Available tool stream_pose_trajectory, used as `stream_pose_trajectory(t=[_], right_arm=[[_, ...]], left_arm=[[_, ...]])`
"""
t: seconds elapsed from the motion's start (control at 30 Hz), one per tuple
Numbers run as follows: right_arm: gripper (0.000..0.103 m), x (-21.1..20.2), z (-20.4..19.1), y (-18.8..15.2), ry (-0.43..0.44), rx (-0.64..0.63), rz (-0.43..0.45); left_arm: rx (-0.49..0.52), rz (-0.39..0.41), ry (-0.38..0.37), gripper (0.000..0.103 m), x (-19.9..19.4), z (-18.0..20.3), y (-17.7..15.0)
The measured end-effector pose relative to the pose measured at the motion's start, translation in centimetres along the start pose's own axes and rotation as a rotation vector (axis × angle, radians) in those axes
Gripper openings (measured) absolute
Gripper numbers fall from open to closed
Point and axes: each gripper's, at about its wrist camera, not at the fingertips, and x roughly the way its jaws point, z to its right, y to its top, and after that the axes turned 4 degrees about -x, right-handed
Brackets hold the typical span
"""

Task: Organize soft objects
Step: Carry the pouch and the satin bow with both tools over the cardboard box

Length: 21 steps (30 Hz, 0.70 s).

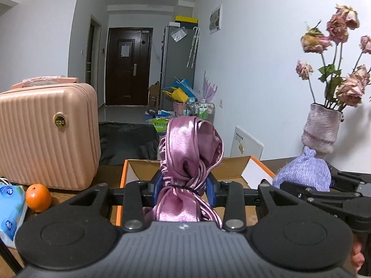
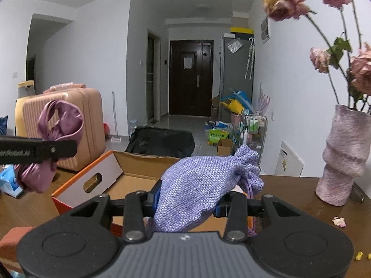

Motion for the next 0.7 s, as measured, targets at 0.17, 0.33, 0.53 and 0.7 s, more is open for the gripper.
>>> stream_pose_trajectory(t=[0.17,0.33,0.53,0.7], right_arm=[[0.039,2.2,-0.4,-0.1,0.012,-0.011,-0.044],[0.039,4.4,-0.7,-0.6,0.016,0.003,-0.082],[0.039,5.9,-0.7,-1.5,0.034,0.04,-0.087],[0.039,6.5,-0.3,-1.7,0.04,0.068,-0.085]], left_arm=[[-0.006,-0.021,0.02,0.037,2.2,-0.9,0.8],[-0.02,-0.05,0.043,0.037,4.4,-1.4,1.2],[-0.037,-0.106,0.096,0.037,6.6,-2.0,0.6],[-0.02,-0.141,0.129,0.037,7.9,-1.8,-0.3]])
